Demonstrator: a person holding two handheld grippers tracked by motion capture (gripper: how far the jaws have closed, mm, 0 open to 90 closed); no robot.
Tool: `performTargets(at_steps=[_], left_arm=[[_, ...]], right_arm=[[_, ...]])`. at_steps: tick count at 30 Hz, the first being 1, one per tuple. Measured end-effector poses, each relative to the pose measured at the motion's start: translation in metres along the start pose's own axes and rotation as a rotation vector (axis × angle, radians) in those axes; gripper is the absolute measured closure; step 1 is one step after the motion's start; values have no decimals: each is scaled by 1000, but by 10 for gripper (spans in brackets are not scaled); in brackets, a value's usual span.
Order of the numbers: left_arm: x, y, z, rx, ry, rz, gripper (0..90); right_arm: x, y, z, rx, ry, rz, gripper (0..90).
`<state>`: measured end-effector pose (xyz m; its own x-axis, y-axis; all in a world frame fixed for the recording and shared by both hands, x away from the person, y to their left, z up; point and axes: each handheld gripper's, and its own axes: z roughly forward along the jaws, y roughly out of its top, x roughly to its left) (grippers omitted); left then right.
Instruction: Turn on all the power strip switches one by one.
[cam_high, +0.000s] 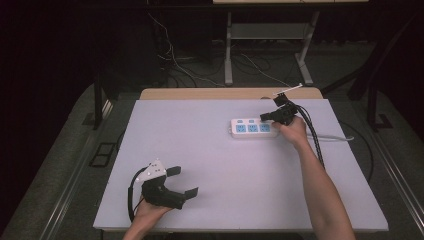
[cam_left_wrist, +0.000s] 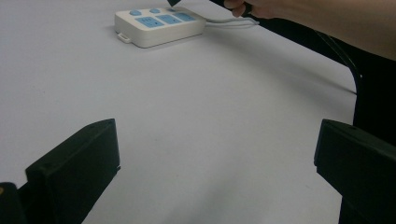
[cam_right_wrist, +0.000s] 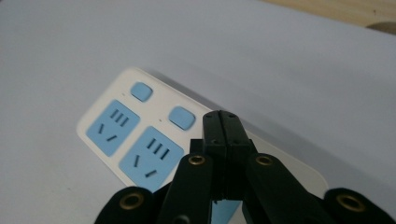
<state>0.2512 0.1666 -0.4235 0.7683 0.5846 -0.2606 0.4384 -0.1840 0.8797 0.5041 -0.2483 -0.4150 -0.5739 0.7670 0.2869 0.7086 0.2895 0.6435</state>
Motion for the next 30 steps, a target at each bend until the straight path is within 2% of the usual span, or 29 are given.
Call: performTargets(at_steps=[4,13,18,23,30], left_arm=[[0,0,0,-2,-2,-1,0],[-1,0,2,5,-6,-2,0],[-1,0,2,4,-8,0,0],[-1,0,2,5,-10,3,0],[-1,0,1,1,-4,-1,0]], right_arm=[[3,6,-8,-30,12,-7,900],[8,18,-19,-37,17,-33,900],[12,24,-20,-29,17,-48,900],[22,32,-21,-30,27,-82,900],[28,34,-12,-17,49,-95,900]])
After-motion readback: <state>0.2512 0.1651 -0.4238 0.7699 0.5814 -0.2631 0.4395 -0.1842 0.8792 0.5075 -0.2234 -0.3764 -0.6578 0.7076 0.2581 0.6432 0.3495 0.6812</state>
